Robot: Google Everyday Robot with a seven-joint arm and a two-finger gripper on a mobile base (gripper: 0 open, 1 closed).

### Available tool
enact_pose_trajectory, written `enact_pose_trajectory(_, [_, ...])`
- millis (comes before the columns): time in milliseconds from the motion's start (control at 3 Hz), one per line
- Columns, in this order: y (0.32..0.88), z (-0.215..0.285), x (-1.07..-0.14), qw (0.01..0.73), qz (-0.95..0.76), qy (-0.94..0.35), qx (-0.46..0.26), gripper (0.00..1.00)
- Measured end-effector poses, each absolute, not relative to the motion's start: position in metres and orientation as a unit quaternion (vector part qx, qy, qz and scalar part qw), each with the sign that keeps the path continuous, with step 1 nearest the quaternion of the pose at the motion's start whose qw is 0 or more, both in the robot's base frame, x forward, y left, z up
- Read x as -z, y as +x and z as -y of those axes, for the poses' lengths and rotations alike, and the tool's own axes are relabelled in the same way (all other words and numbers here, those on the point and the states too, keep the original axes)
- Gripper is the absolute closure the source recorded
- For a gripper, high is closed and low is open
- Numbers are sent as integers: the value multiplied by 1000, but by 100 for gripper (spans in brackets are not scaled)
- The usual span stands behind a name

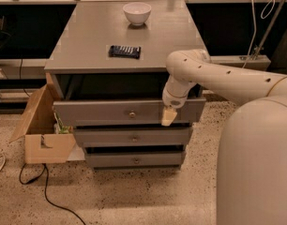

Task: Open top drawer

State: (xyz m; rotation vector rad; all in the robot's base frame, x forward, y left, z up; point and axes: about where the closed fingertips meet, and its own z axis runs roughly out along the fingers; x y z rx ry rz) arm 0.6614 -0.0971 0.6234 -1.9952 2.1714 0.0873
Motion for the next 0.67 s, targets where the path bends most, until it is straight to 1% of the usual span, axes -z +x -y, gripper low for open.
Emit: enact_pose_trajectory(667, [662,97,-639,96,-733,-673,-29,88])
